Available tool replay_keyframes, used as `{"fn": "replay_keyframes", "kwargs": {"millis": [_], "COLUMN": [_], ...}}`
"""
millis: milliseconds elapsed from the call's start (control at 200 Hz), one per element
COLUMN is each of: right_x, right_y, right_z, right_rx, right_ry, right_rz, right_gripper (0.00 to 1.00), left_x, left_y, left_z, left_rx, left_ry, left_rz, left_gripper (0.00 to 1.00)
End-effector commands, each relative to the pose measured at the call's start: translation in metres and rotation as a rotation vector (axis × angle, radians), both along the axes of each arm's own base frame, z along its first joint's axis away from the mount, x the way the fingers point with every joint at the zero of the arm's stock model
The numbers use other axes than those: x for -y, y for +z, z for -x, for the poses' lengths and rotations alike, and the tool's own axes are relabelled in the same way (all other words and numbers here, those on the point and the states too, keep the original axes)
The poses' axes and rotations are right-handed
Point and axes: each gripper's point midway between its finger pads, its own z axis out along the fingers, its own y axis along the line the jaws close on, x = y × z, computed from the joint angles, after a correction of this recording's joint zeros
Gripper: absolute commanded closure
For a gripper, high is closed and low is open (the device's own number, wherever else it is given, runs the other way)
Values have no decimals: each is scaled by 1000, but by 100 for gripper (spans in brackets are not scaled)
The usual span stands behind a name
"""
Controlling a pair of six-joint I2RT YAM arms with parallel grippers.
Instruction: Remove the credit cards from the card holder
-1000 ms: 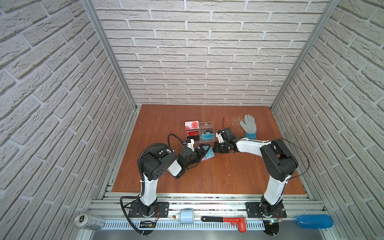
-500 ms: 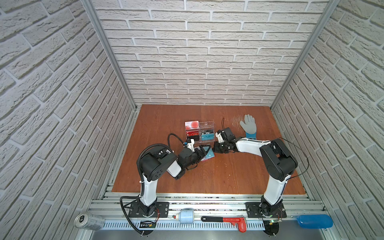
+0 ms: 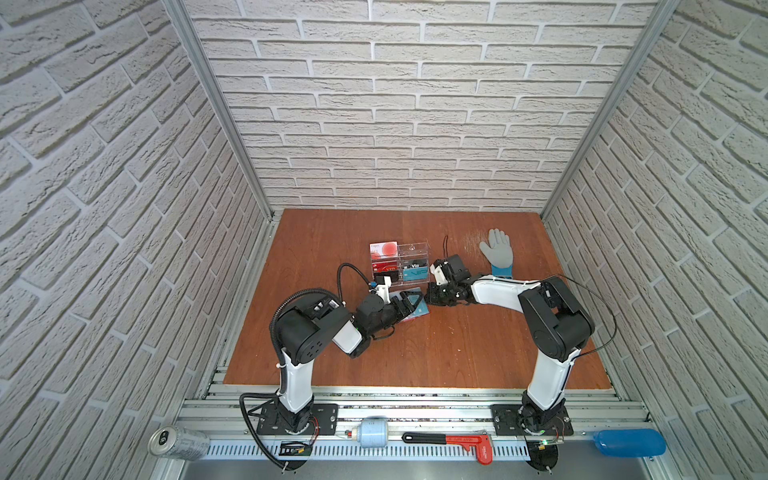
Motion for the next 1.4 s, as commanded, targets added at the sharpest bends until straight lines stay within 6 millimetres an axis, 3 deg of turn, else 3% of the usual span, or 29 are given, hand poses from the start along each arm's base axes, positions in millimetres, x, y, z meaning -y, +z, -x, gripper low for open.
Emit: {"fn": "replay_keyframes", "kwargs": {"millis": [0,125,470,1005,1395], "right_x": [1,1,0,1,2], "right_y": [-40,-41,-40,-41,-43], "right_z": [40,40,39,39,39], "right_rx": [-168,-170,-170,-171,-178], "right_ry": [34,34,34,34,31], "right_rz": [47,46,43,49,54], "right_gripper": [94,94,94,94,94], "left_x": [10,12,12,4,-15], "left_y": [26,25,14,7,-3], "left_z": [-2,-3,-7,-6,-10], "left_rx": [88,95,94,89,64], "left_ry": [-42,-49,-47,-44,-16], "left_rz": [47,34,-47,-60,-66], "left_gripper": [17,27,31,75,84]}}
